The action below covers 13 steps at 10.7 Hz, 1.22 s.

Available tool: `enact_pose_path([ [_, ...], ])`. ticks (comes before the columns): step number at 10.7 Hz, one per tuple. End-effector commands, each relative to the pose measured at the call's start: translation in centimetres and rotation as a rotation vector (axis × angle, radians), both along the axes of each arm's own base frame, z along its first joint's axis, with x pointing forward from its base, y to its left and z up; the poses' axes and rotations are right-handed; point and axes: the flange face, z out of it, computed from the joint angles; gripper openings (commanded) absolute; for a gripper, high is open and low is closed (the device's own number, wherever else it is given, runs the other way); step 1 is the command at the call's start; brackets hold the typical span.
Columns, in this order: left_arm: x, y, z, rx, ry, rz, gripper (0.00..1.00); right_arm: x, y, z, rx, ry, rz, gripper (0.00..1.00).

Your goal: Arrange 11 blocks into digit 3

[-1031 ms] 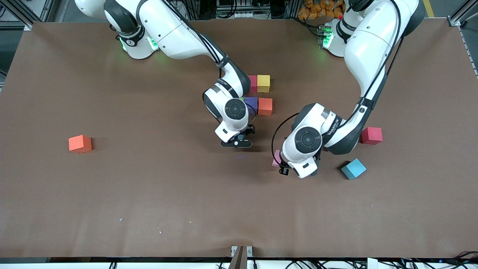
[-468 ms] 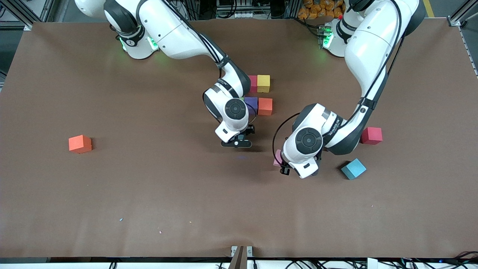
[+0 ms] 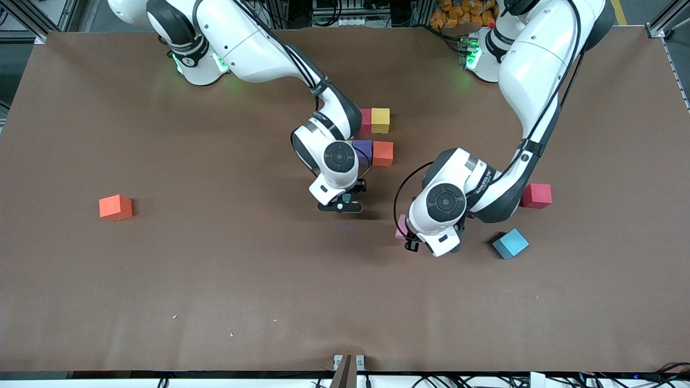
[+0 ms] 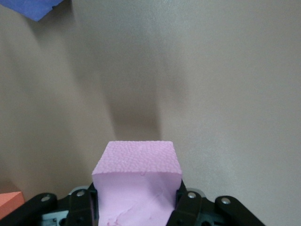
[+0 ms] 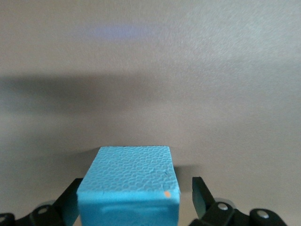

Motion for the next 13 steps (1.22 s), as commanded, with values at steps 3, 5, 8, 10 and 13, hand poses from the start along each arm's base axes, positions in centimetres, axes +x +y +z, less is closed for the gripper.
enact_pose_path([
  [3,-1.5,-0.2,2.7,0.032,0.026,0.004,0.00,0.9,-0.2,6.3,0.086,0.005,-0.040,1.00],
  [5,-2.8,-0.3,2.3,0.043,0.048,-0.003,0.00,1.3,-1.2,10.2,0.086,0.005,-0.001,1.00],
  [8,-4.8,-1.4,1.6,0.072,0.061,0.045,0.00,2.7,-5.6,16.7,0.053,-0.032,0.077,1.00],
  [10,-6.4,-2.1,1.2,0.080,0.062,0.073,0.00,3.4,-9.7,20.2,-0.010,-0.101,0.144,1.00],
  [13,-8.9,-3.2,-1.2,0.088,0.067,0.191,0.00,5.2,-18.5,25.2,-0.069,-0.066,0.306,1.00],
])
